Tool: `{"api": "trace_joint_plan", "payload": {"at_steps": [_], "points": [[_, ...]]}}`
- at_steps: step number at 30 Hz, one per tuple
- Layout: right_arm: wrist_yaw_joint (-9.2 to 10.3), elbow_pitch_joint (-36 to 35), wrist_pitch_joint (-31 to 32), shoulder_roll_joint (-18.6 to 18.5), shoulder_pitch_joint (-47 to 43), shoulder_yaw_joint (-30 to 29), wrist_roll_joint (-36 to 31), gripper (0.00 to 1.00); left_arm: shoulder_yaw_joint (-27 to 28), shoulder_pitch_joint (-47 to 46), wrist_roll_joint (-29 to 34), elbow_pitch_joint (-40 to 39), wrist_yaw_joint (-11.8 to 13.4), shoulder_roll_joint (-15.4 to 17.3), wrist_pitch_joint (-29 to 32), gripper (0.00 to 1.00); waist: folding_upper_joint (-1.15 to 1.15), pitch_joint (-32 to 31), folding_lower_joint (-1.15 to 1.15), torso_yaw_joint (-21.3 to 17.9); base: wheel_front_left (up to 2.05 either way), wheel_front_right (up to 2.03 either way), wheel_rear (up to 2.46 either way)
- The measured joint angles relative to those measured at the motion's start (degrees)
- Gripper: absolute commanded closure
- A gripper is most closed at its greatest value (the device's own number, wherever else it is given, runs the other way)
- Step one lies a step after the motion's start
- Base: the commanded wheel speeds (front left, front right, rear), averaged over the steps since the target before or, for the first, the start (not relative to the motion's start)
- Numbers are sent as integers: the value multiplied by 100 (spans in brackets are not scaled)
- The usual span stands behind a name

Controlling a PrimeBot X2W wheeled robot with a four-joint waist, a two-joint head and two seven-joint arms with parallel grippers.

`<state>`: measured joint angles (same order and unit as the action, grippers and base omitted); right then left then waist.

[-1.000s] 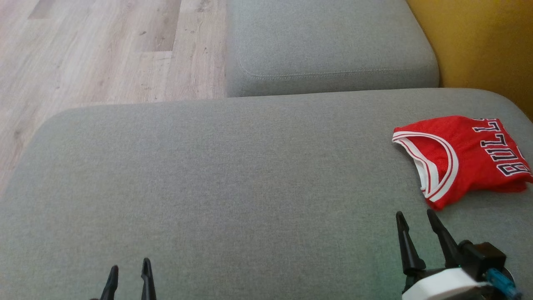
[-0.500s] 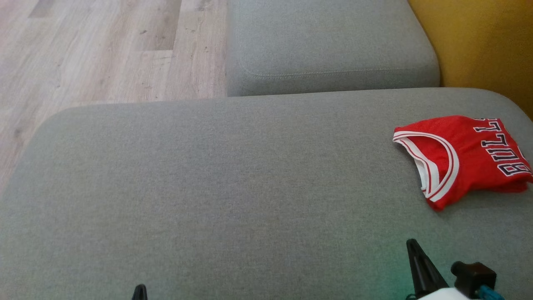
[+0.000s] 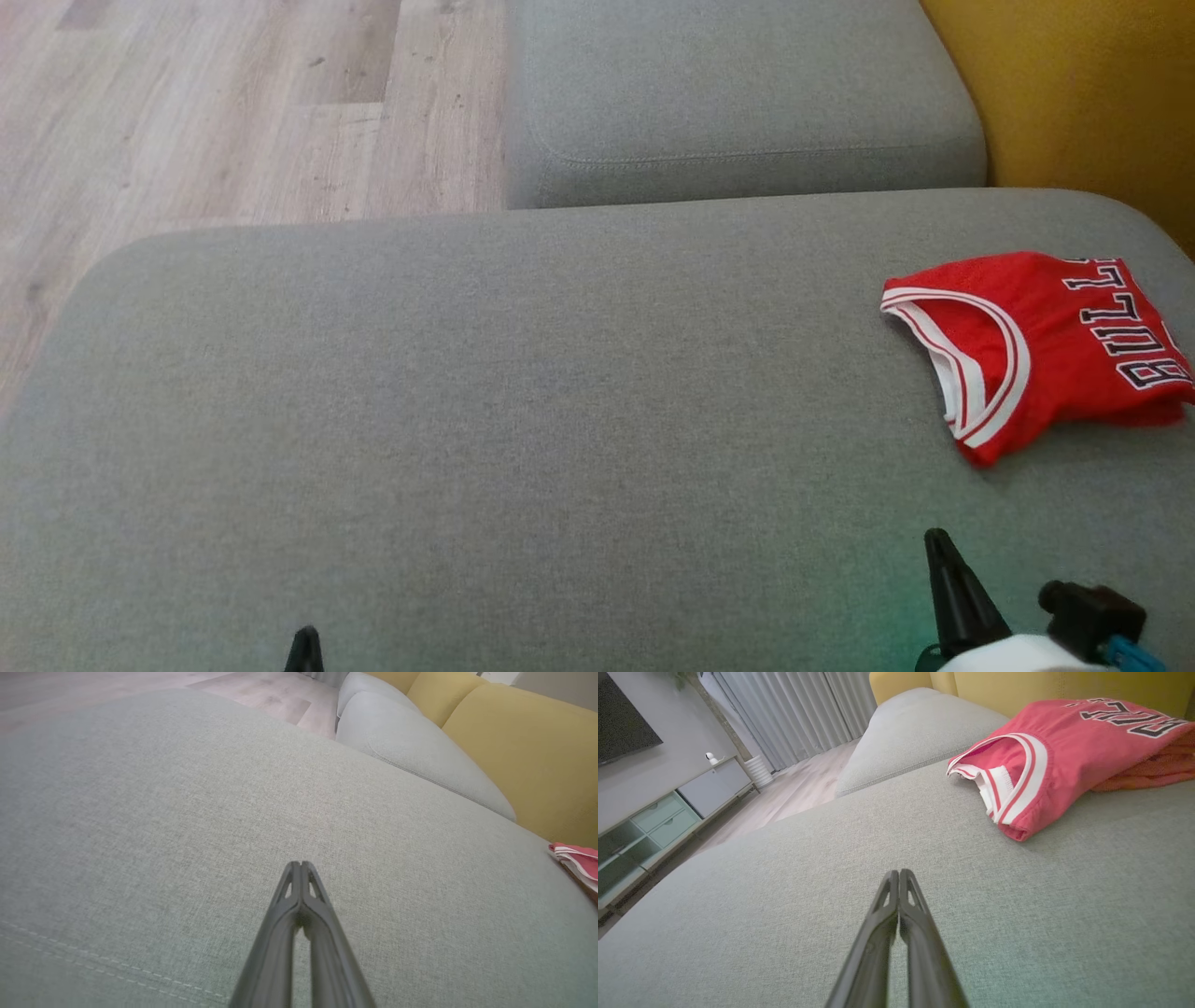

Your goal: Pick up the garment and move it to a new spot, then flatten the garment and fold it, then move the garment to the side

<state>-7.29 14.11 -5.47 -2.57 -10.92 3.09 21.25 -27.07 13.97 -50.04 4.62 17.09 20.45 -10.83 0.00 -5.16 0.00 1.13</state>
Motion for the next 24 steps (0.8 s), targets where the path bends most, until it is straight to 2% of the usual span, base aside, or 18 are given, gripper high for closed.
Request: {"api": "trace_joint_plan", "payload": {"at_steps": [24], "points": [[0, 34, 188, -7, 279, -156, 1541, 100, 622, -354, -911, 238, -505, -349, 327, 100, 0, 113, 0, -24, 0, 0, 0]]}}
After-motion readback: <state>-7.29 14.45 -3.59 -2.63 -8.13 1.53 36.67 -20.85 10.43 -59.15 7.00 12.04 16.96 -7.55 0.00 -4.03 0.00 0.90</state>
